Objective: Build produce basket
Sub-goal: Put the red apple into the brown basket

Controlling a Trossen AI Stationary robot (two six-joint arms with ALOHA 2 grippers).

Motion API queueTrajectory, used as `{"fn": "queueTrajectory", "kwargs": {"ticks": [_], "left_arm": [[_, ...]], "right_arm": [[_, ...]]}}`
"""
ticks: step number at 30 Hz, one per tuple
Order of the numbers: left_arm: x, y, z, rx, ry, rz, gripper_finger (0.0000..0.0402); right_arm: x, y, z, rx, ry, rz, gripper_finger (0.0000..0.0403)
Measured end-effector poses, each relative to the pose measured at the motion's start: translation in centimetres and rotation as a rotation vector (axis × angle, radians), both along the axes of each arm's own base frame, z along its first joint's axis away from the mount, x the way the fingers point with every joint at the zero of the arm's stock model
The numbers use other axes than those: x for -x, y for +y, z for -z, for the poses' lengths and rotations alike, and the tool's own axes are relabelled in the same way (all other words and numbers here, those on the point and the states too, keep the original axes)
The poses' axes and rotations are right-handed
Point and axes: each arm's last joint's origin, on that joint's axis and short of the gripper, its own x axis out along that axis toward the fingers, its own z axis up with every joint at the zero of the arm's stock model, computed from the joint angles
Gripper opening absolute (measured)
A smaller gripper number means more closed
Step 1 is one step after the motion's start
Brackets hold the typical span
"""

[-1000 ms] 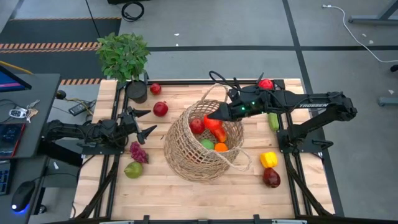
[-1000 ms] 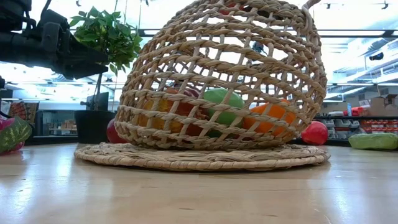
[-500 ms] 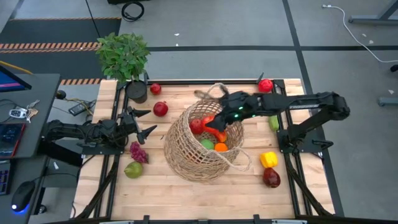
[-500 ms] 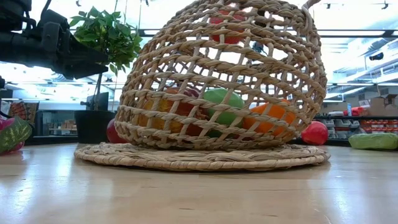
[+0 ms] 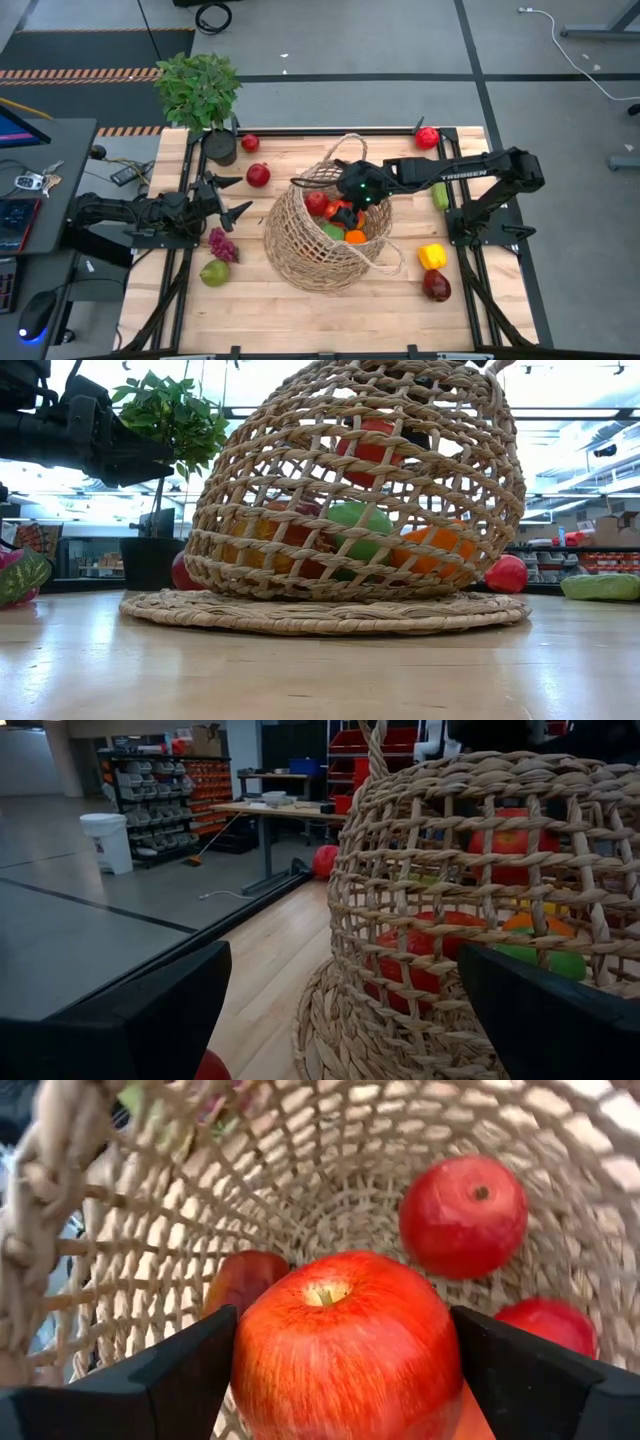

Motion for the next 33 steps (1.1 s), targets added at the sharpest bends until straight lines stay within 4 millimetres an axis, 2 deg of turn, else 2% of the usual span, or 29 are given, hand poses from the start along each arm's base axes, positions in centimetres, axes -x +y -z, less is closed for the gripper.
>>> {"fn": "queueTrajectory", "kwargs": {"ticks": [4, 9, 15, 18, 20, 26, 33], "left_arm": [[0.0, 0.0, 0.0, 0.000, 0.000, 0.000, 0.0398], [0.0, 0.0, 0.0, 0.000, 0.000, 0.000, 0.0398], [0.0, 0.0, 0.0, 0.000, 0.001, 0.000, 0.0398], [0.0, 0.0, 0.0, 0.000, 0.000, 0.000, 0.0398], [0.0, 0.0, 0.0, 0.000, 0.000, -0.001, 0.0398], [0.0, 0.0, 0.0, 0.000, 0.000, 0.000, 0.0398], [0.0, 0.0, 0.0, 0.000, 0.000, 0.000, 0.0398]], "right_arm": [[-0.1, 0.6, -0.4, 0.059, -0.037, -0.068, 0.0362], [-0.1, 2.4, -1.1, 0.173, -0.033, -0.154, 0.0362], [0.7, 3.5, -3.0, 0.519, 0.044, -0.244, 0.0362], [0.8, 3.8, -3.8, 0.712, 0.051, -0.376, 0.0362], [0.7, 4.0, -4.0, 0.781, 0.044, -0.451, 0.0362], [0.5, 4.1, -4.2, 0.903, 0.022, -0.592, 0.0362], [0.1, 3.1, -4.1, 0.879, 0.003, -0.586, 0.0362]]}}
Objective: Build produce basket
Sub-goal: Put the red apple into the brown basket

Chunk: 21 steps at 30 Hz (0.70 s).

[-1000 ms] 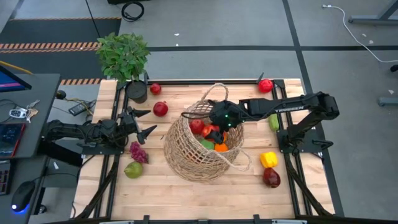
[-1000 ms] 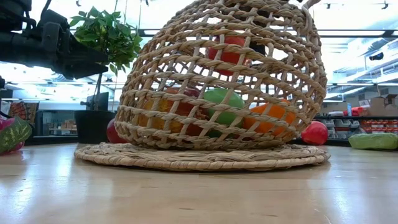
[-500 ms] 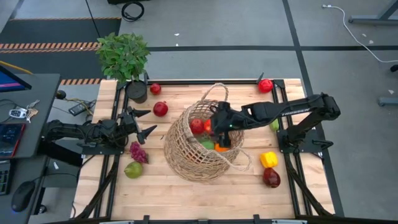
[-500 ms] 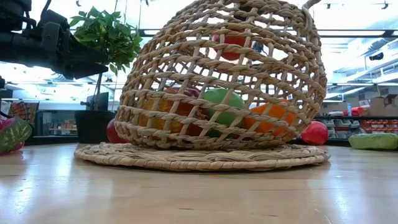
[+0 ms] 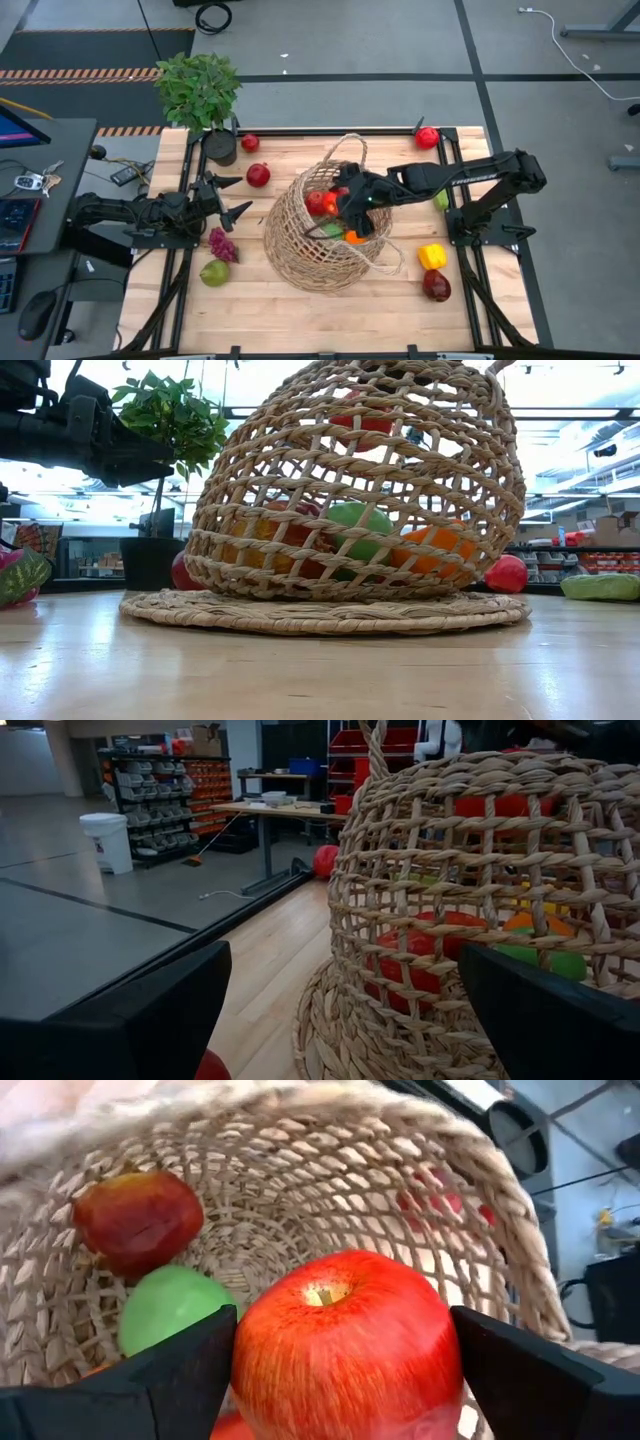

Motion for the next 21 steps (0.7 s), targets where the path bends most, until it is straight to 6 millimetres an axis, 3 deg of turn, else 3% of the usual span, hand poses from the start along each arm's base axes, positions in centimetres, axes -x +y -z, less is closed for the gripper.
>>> {"fn": "queueTrajectory", "kwargs": {"ticks": [6, 16, 21], "left_arm": [[0.0, 0.0, 0.0, 0.000, 0.000, 0.000, 0.0398], [0.0, 0.0, 0.0, 0.000, 0.000, 0.000, 0.0398], [0.0, 0.0, 0.0, 0.000, 0.000, 0.000, 0.0398]], "right_arm": [[0.0, -1.2, 2.3, -0.100, 0.036, 0.005, 0.0362], [-1.1, -1.9, 9.9, -0.116, 0.088, 0.027, 0.0369], [-1.5, -2.6, 11.3, -0.139, 0.133, 0.075, 0.0393]]}}
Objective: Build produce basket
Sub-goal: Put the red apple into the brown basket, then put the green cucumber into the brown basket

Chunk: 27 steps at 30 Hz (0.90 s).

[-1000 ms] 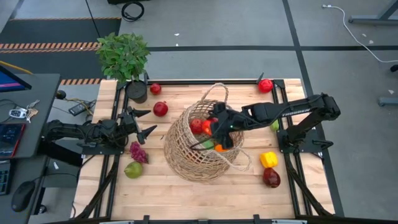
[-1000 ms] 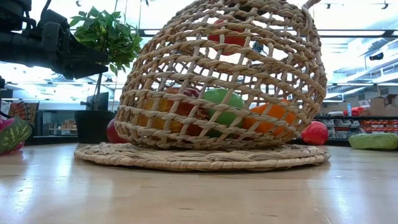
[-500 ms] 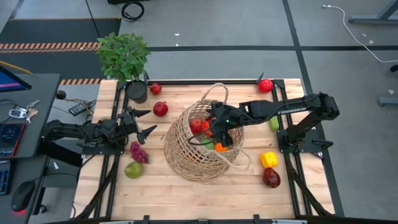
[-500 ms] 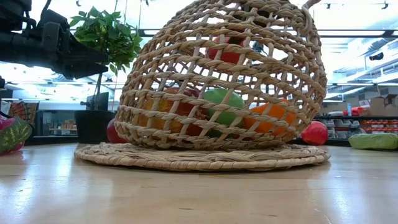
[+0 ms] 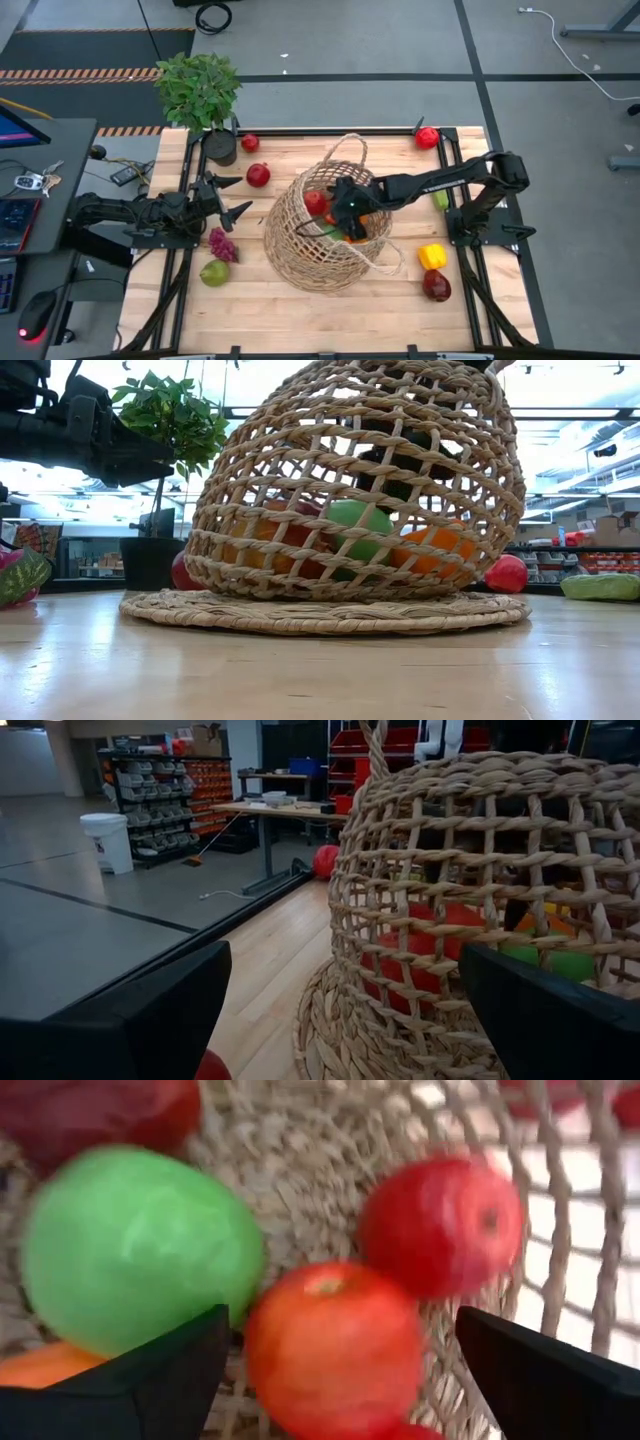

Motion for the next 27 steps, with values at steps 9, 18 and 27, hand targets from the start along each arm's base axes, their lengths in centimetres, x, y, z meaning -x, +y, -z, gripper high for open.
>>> {"fn": "queueTrajectory", "kwargs": {"ticks": [9, 18, 27], "left_arm": [[0.0, 0.0, 0.0, 0.000, 0.000, 0.000, 0.0398], [0.0, 0.0, 0.0, 0.000, 0.000, 0.000, 0.0398], [0.0, 0.0, 0.0, 0.000, 0.000, 0.000, 0.0398]], "right_arm": [[0.4, -0.7, -0.9, -0.019, 0.040, 0.025, 0.0399], [2.2, -0.7, -7.1, -0.048, -0.084, 0.086, 0.0399], [8.0, -0.7, -17.7, -0.143, -0.357, 0.159, 0.0391]]}}
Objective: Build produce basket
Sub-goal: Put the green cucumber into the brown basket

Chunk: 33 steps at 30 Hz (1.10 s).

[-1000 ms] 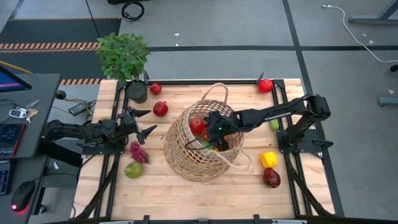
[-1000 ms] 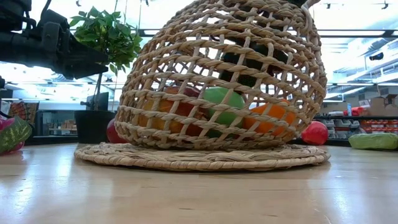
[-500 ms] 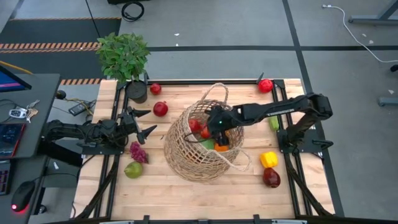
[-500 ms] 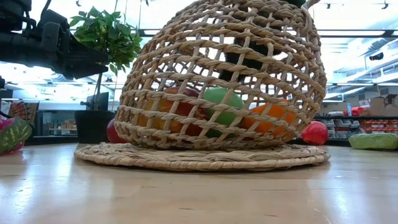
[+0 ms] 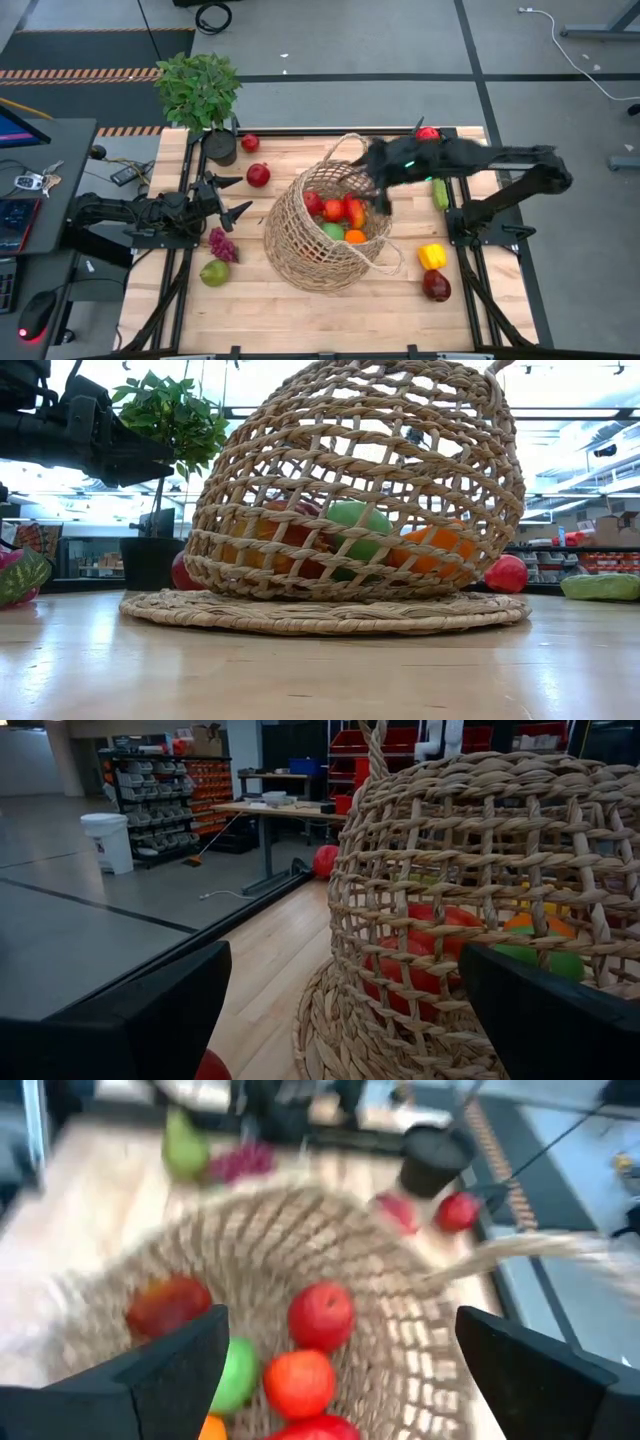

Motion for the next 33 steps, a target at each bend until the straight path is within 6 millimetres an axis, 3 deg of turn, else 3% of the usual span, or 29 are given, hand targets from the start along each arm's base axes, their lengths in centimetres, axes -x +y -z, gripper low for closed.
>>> {"fn": "queueTrajectory", "kwargs": {"ticks": [3, 8, 16, 26, 30, 33], "left_arm": [[0.0, 0.0, 0.0, 0.000, 0.000, 0.001, 0.0398], [0.0, 0.0, 0.0, 0.000, 0.000, 0.001, 0.0398], [0.0, 0.0, 0.0, 0.000, 0.000, 0.000, 0.0398], [0.0, 0.0, 0.0, 0.000, 0.000, 0.000, 0.0398], [0.0, 0.0, 0.0, 0.000, 0.000, 0.000, 0.0398], [0.0, 0.0, 0.0, 0.000, 0.000, 0.000, 0.0398]], "right_arm": [[2.6, -1.2, -2.8, -0.049, -0.066, 0.088, 0.0382], [5.3, -4.3, -5.1, -0.112, -0.070, 0.189, 0.0358], [7.0, -8.7, -6.3, -0.226, -0.122, 0.254, 0.0347], [6.7, -17.5, -2.9, -0.208, 0.000, 0.655, 0.0347], [6.5, -20.7, -0.9, -0.324, 0.027, 0.746, 0.0347], [6.7, -21.9, 0.8, -0.432, 0.101, 0.828, 0.0347]]}}
